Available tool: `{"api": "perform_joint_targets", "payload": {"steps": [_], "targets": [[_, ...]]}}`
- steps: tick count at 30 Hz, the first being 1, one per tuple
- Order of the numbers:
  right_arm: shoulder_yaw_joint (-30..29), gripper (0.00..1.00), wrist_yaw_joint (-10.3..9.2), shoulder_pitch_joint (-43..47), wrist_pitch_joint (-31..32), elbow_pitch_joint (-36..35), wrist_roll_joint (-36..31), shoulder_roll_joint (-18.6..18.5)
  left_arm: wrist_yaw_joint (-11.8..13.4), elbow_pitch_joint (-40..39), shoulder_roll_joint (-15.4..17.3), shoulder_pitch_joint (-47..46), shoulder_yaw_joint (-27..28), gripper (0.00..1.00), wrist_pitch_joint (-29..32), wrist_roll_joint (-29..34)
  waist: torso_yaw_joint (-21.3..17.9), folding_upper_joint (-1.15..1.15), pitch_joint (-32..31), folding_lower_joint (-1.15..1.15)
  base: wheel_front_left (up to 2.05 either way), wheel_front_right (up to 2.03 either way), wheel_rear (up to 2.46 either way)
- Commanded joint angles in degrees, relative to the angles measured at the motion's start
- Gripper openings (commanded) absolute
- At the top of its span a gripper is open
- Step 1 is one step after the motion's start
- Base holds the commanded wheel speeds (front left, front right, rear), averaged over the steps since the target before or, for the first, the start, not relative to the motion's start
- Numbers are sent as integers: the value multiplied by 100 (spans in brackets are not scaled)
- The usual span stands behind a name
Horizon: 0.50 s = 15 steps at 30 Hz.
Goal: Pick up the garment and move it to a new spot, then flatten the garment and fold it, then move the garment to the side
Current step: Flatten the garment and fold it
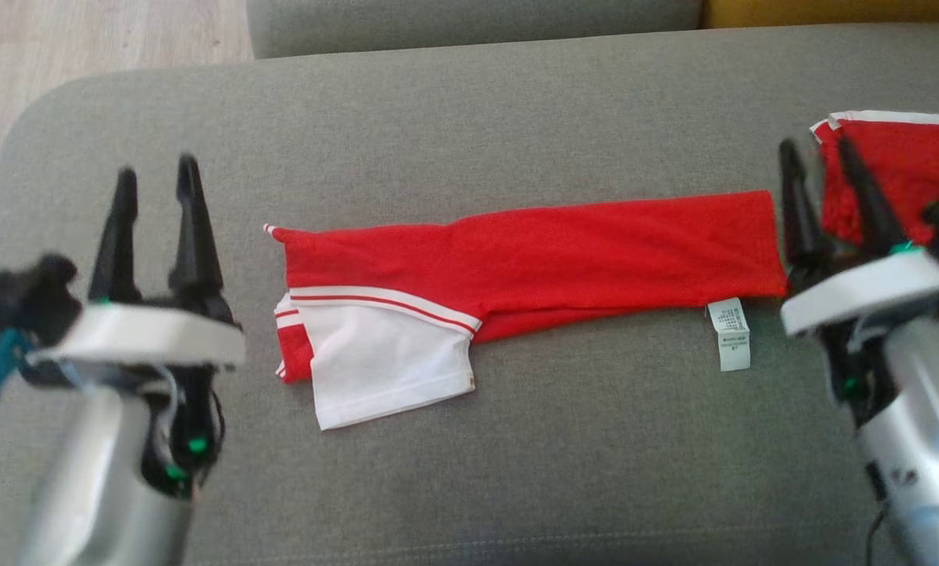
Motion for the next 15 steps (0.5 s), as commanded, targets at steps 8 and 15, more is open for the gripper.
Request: {"api": "perform_joint_targets", "payload": {"steps": [8, 15], "targets": [[-236, 100, -5, 518, -134, -300, -518, 440, -702, -48, -762, 519, 947, 100, -29, 1074, 92, 0, 15, 0, 0, 0, 0], [-962, 100, -5, 482, 93, 76, -922, 691, -1170, 147, -1008, 420, 1137, 100, -29, 1528, 240, 0, 204, 0, 0, 0, 0]]}}
